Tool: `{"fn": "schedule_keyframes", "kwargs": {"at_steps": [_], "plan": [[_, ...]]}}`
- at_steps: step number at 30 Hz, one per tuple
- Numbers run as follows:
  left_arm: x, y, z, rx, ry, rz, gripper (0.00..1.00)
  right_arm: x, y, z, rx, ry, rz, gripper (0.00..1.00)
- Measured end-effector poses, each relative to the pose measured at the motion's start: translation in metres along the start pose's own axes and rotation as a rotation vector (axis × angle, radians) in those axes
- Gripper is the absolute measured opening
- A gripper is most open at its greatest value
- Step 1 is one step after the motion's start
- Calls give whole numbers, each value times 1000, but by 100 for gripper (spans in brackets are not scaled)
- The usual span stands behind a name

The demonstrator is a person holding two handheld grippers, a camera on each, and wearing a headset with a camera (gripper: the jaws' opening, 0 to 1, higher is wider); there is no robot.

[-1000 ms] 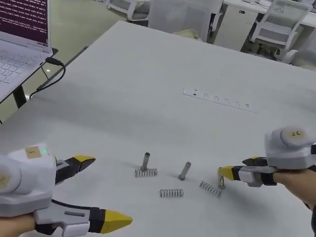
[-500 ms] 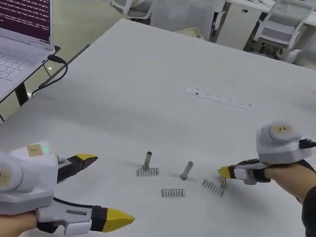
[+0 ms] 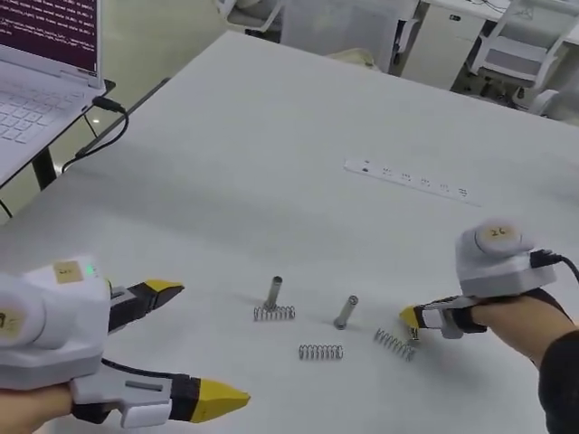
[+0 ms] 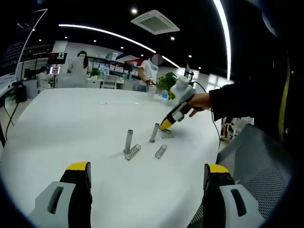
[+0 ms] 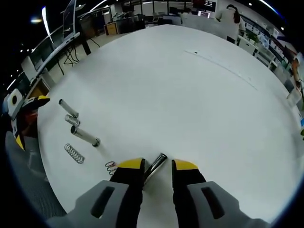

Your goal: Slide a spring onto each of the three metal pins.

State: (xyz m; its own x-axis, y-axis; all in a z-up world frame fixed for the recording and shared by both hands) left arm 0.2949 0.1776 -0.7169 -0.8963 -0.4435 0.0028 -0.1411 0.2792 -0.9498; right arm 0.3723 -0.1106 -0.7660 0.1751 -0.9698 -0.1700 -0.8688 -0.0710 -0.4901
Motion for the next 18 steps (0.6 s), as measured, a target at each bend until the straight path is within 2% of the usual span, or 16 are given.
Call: {"fn": "schedule_keyframes", "kwargs": {"at_steps": [13, 18], "plan": [[-1, 1, 0, 4, -2, -6, 96, 1, -2, 5, -41, 33, -25, 18], [0, 2, 0, 3, 0, -10, 96, 1, -2, 6, -60, 55, -78, 16]]}}
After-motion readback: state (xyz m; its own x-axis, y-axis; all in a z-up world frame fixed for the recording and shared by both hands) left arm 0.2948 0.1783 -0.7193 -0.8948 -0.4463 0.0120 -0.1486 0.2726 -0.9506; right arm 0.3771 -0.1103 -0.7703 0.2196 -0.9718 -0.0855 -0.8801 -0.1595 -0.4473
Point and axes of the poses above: the centre of the closed fingertips' face, and the gripper's own axes: z roughly forward along the fingers, x roughly to its right, y roughly out of its underside, the point moved 3 cm from there along -z, roughly backward along the fingers, and after that the axes turned 14 degrees about z, right-handed, at the moved point
